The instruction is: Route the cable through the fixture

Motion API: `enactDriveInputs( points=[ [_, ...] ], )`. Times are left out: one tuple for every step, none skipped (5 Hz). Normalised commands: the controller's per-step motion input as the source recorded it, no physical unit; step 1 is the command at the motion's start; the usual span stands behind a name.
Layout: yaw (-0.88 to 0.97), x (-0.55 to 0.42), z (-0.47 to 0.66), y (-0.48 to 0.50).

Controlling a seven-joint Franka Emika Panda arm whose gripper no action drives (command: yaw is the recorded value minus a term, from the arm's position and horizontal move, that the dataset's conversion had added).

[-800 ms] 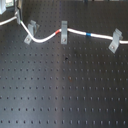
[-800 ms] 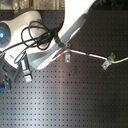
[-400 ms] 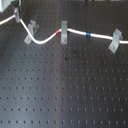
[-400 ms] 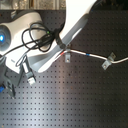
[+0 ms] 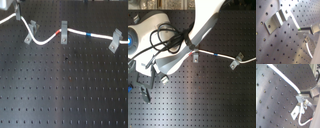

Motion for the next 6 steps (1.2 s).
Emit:
enactDriveInputs(
  points=[
    [-0.86,0.134,-0.15,-0.032],
    [-0.71,0.201,-0.19,-0.018],
    [-0.66,0.256,-0.19,-0.008],
    [-0.65,0.252,-0.19,0.007],
    [-0.65,0.22,-0.13,0.037],
    [-0.47,-0.115,0.03,-0.111]
  ],
)
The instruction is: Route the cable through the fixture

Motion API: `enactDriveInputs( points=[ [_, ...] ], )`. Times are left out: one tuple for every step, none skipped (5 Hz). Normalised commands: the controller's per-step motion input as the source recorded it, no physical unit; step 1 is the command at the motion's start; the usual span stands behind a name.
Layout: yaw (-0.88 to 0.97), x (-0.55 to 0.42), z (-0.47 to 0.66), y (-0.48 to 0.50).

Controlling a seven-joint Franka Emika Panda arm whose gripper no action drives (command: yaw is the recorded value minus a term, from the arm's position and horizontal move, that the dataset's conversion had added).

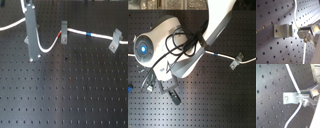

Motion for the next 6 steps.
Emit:
enactDriveInputs(
  points=[
    [-0.47,-0.099,0.03,-0.273],
    [-0.4,-0.11,0.07,-0.247],
    [-0.34,-0.135,0.2,-0.116],
    [-0.25,-0.293,0.51,-0.246],
    [0.0,-0.302,0.5,-0.348],
    [0.04,-0.15,0.07,-0.12]
  ],
)
